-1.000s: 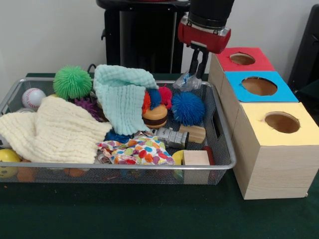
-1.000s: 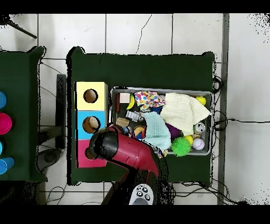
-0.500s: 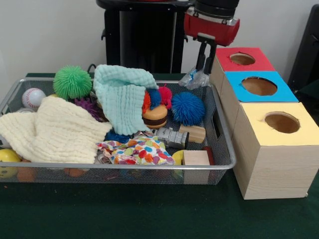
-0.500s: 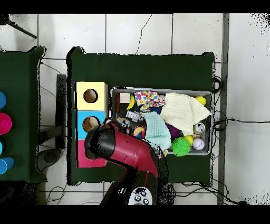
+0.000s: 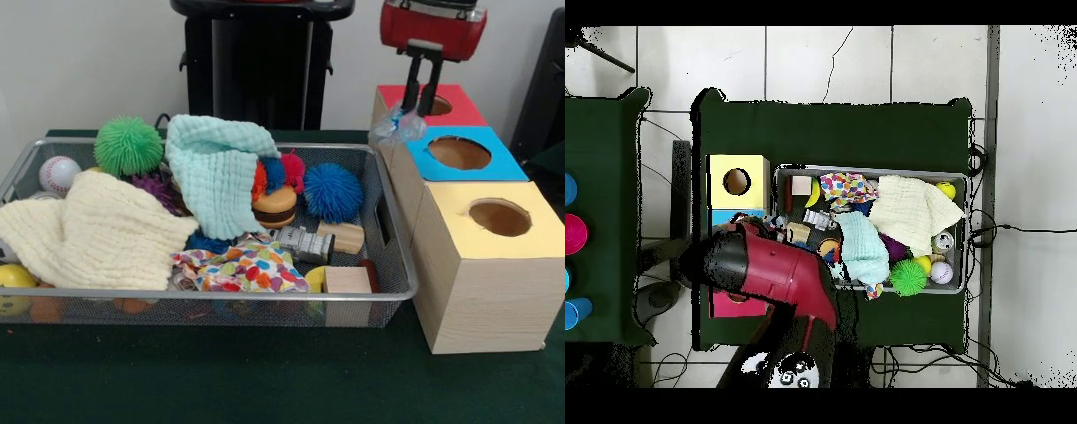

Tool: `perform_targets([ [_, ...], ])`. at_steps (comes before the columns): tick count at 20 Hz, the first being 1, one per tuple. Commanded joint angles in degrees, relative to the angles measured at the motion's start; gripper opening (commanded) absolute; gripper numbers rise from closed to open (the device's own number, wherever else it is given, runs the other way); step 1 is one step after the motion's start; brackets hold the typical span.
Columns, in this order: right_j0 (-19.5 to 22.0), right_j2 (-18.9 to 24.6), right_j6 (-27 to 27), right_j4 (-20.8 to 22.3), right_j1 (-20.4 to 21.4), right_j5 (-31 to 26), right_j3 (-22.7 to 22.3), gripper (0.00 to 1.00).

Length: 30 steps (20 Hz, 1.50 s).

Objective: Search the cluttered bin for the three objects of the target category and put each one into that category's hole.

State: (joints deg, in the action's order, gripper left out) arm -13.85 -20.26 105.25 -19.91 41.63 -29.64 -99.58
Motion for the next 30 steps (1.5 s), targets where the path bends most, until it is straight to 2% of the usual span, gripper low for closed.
perform_targets([
  [1,-3.31,-2.04,24.62,-3.80,-1.73,-13.94,6.19,0.00],
  [6,-5.67,-2.85,28.55,-5.59,-2.18,-14.75,5.91,0.00],
  [10,-8.20,-2.69,32.83,-7.46,-2.88,-11.85,3.80,0.00],
  [16,-10.35,-2.18,37.50,-8.54,-4.76,-9.68,4.50,0.00],
  [30,-10.61,0.47,38.24,-8.81,-8.38,0.78,1.31,0.00],
])
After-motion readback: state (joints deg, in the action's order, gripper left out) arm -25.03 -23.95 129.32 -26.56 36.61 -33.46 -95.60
